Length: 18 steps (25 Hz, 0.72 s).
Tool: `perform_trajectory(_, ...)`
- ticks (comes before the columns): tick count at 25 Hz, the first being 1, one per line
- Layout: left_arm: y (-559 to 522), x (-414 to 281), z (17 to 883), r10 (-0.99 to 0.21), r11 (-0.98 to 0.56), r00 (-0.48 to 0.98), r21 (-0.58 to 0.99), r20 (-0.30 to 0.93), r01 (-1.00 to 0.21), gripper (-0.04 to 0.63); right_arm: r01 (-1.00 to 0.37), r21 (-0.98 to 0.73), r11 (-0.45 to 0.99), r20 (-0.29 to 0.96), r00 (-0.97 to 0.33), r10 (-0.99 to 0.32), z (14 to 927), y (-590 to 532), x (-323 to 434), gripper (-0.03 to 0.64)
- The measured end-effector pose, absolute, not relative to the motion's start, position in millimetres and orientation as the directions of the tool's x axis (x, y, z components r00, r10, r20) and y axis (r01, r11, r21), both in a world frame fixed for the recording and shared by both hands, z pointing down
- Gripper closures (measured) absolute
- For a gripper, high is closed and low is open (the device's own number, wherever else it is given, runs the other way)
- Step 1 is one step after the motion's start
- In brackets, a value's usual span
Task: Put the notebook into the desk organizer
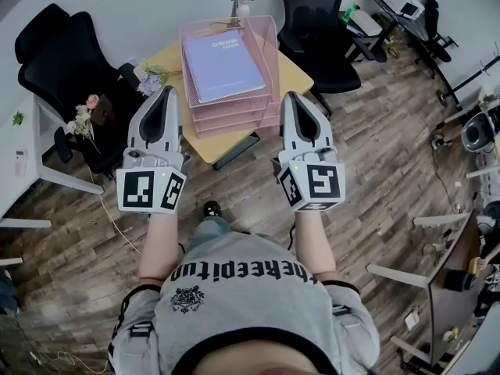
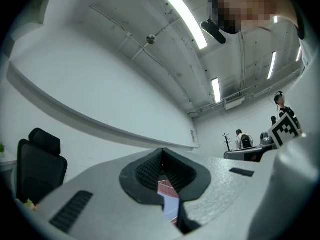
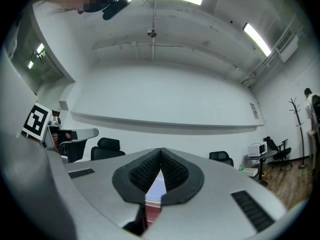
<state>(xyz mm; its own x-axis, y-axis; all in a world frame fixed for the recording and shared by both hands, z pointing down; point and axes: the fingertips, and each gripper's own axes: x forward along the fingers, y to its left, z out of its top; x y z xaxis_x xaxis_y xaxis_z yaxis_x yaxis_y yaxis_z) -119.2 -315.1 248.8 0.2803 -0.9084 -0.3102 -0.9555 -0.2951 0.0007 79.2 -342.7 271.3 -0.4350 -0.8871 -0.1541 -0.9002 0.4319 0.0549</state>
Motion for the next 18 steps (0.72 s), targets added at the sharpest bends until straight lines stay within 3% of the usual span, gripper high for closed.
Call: perform_trajectory(18,-313.4,-116.9,245.4,-0.908,-0.289,0.277,-0.009,-0.314,-0.957,0.592,-0.905,0.029,0.423,-0.156,-0.423,-0.893,271.2,-341.8,85.4,0.615)
